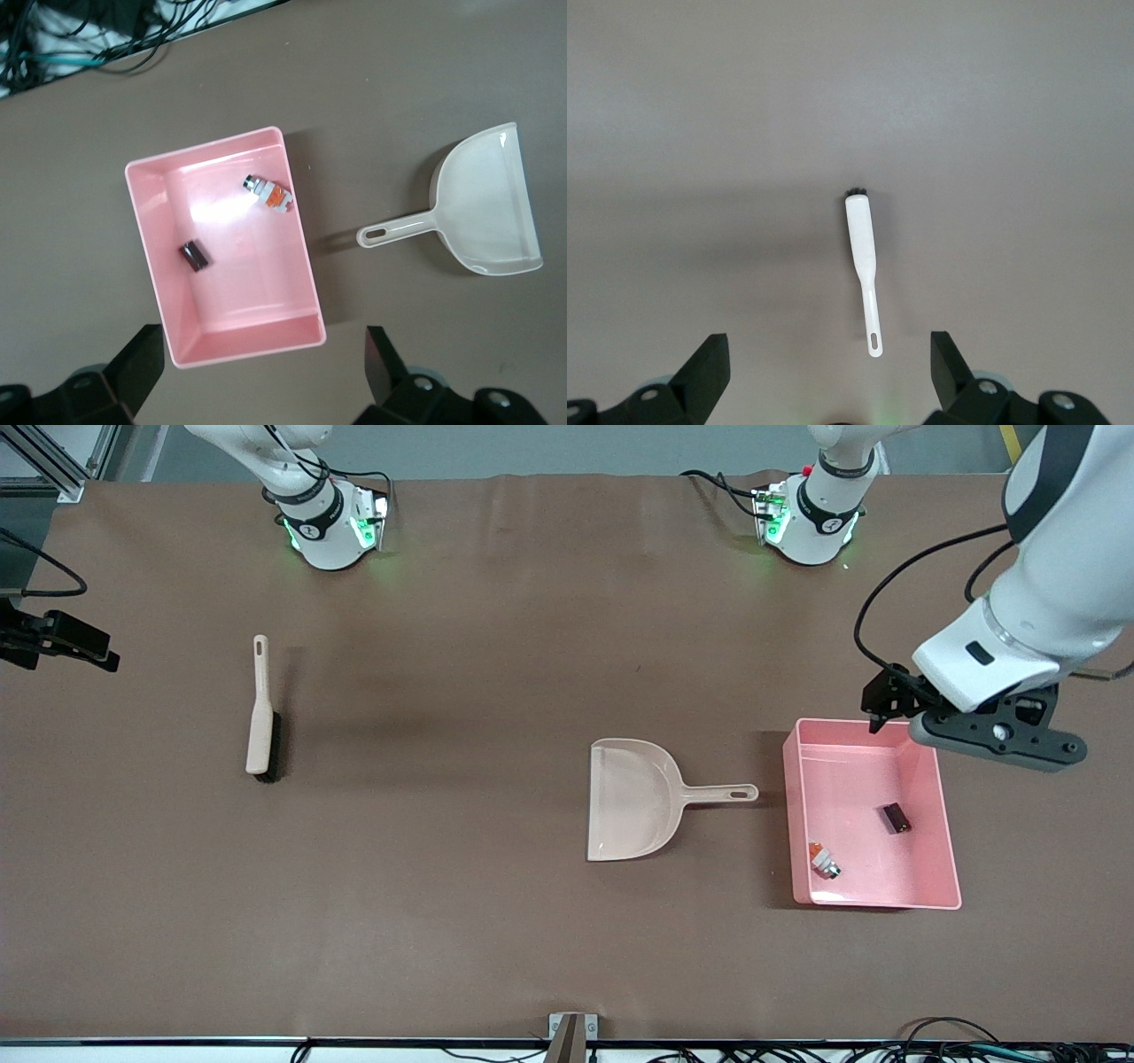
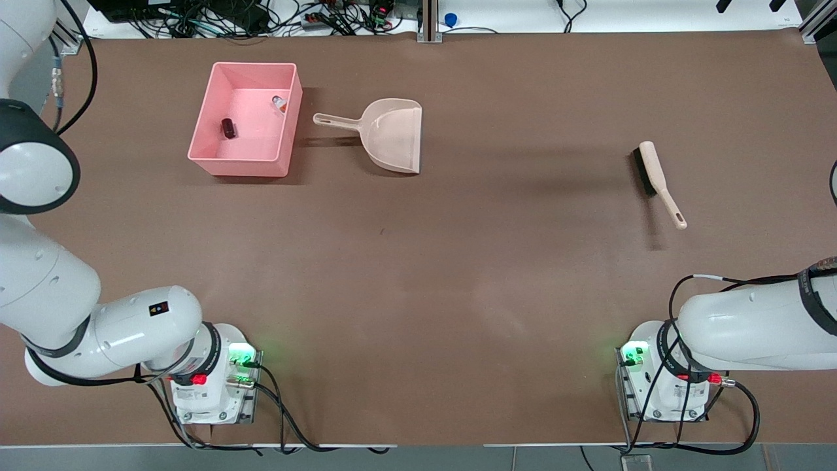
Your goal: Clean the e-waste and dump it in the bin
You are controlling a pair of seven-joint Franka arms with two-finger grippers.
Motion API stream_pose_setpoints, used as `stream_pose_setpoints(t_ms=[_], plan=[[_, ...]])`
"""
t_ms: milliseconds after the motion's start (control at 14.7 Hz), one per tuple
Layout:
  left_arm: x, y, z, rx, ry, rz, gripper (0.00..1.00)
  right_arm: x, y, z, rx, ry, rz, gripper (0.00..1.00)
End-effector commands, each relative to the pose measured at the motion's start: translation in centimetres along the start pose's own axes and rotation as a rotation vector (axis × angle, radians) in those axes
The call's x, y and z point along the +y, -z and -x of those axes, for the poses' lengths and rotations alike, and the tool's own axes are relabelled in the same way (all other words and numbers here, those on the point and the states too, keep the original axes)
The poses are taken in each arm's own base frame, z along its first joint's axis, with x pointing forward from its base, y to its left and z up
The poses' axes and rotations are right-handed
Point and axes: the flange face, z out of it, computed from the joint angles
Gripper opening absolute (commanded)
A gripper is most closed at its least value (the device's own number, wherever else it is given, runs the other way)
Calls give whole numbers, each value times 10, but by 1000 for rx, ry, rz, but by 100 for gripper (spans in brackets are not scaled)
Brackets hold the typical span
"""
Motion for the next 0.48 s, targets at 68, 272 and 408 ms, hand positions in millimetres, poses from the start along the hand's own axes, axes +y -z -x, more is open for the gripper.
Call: stream_pose_setpoints(t_ms=[68,272,408], plan=[[-6,22,24,-10,82,-79,100,-3,4,6,5,-7,-13,100],[-32,44,41,-9,145,-105,100,-2,3,6,3,-11,-14,100],[-44,53,56,-35,185,-82,100,-2,3,6,2,-11,-14,100]])
